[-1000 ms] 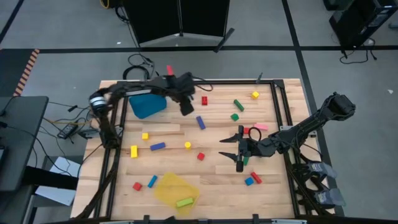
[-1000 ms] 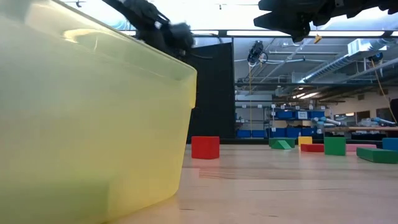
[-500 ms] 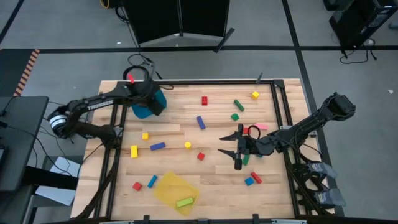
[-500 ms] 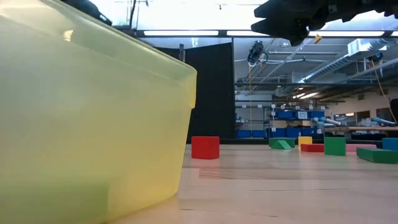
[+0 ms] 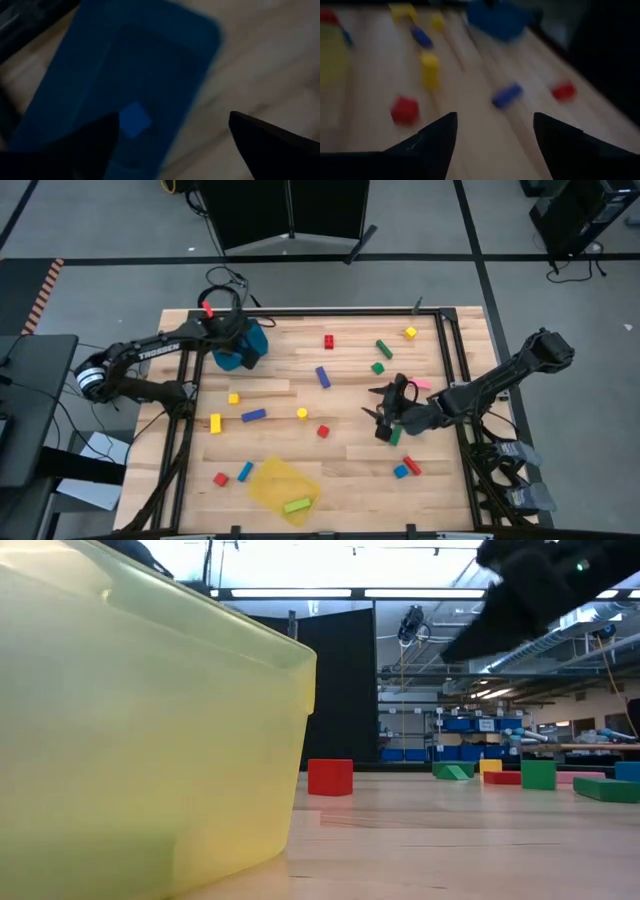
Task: Sort blocks by size
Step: Put the large pink block into the yellow bin
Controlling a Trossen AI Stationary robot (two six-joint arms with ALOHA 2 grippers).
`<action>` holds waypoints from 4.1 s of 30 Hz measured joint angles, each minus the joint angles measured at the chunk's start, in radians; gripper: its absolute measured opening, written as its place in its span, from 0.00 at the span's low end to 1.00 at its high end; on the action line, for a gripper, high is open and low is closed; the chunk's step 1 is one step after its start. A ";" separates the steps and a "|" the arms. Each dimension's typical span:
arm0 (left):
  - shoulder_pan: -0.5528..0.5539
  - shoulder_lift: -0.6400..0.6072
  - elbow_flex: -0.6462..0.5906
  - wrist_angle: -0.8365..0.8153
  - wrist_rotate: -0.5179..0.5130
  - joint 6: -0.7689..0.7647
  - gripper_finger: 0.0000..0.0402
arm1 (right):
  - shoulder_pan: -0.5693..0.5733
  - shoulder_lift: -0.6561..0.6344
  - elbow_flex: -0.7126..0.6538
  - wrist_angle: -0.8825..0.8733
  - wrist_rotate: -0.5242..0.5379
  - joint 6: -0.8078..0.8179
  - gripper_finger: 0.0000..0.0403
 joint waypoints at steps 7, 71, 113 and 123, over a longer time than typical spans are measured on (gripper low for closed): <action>-0.114 -0.130 0.007 0.091 0.013 0.000 0.97 | -0.107 -0.042 0.105 -0.564 -0.153 0.229 0.70; -0.497 -0.186 0.007 0.283 -0.022 -0.051 0.97 | -0.755 0.355 0.134 -0.843 -0.657 -0.225 0.27; -0.497 -0.186 0.007 0.286 -0.039 -0.120 0.97 | 0.027 0.751 0.556 0.681 -0.812 -0.241 0.30; -0.497 -0.186 0.007 0.285 -0.039 -0.145 0.97 | 0.023 0.948 0.774 0.587 -0.883 -0.303 0.34</action>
